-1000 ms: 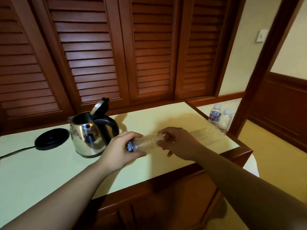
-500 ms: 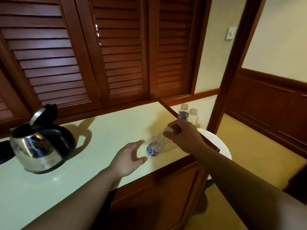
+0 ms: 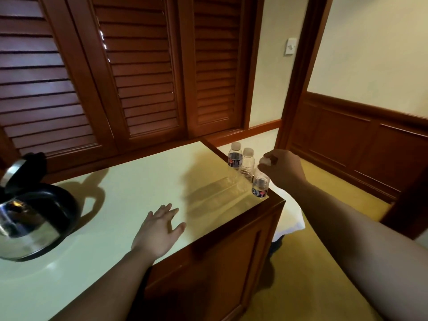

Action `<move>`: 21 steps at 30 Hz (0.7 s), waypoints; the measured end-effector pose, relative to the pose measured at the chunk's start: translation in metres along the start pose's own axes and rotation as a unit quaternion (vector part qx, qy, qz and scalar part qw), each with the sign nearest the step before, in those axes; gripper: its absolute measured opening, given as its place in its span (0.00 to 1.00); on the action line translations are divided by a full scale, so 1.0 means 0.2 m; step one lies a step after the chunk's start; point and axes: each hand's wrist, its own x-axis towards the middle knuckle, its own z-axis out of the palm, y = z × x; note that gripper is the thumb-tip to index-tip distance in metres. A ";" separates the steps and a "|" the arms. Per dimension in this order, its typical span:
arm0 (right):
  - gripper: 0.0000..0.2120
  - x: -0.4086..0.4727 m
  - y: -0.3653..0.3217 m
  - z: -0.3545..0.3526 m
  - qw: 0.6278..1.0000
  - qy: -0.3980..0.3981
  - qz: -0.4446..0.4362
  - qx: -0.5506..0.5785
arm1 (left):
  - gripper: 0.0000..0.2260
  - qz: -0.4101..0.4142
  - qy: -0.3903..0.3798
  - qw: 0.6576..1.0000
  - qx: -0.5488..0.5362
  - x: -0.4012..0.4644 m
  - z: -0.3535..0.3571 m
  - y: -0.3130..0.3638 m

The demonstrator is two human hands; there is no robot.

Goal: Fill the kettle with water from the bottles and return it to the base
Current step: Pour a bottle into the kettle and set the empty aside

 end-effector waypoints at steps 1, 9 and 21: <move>0.16 0.01 0.00 0.01 1.000 -0.004 0.000 -0.004 | 0.28 0.003 0.000 1.000 0.002 0.00 0.00 0.00; 0.25 0.07 -0.01 0.04 0.999 -0.021 0.018 -0.037 | 0.28 0.016 0.010 1.000 -0.013 0.01 0.01 -0.03; 0.27 -0.31 -0.26 0.10 0.984 0.012 -0.144 -0.103 | 0.12 0.032 0.101 0.989 -0.105 -0.08 -0.22 -0.11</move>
